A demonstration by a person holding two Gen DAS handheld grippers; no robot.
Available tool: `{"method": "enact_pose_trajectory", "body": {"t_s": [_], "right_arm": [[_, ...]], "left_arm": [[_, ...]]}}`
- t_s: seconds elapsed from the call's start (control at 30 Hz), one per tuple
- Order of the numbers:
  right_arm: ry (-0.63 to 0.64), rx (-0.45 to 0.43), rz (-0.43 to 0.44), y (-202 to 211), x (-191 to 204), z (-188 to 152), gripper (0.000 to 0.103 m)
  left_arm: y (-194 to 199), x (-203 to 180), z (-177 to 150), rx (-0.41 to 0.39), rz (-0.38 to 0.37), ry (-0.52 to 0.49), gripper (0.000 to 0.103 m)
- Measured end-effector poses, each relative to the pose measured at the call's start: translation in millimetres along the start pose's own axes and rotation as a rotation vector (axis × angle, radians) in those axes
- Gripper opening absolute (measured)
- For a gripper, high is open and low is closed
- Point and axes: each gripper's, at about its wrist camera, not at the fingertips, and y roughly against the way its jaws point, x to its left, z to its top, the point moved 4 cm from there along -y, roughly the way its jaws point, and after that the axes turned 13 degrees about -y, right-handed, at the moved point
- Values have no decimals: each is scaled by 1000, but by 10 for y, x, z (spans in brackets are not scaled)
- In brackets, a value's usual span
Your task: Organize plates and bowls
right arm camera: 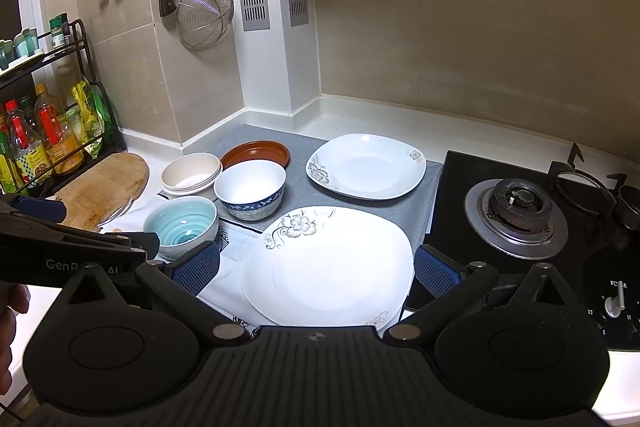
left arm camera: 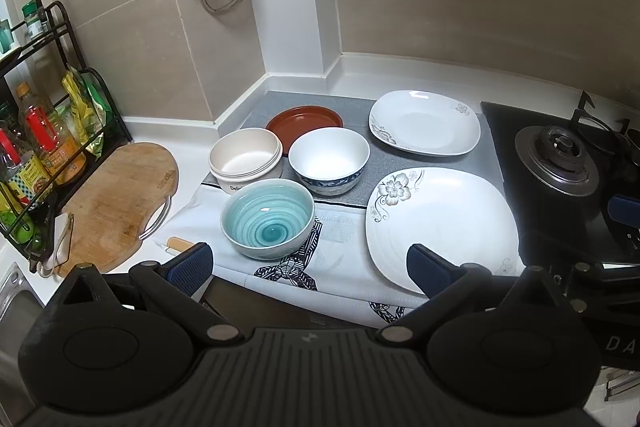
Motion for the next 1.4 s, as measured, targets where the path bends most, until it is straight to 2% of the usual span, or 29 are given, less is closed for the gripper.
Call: {"method": "enact_pose_trajectory", "body": {"t_s": [0.47, 0.93, 1.17, 1.4], "right_arm": [[2, 5, -11, -17, 39, -23, 103], [-8, 13, -73, -274, 206, 26, 103], [-95, 45, -98, -595, 123, 112, 103], [-168, 88, -187, -886, -281, 90, 103]], "left_arm": [[-104, 51, -32, 4, -16, 5, 103], [-501, 244, 108, 5, -106, -37, 103], [-879, 347, 100, 31, -225, -80, 103], [-1271, 183, 94, 52, -418, -129, 103]]}}
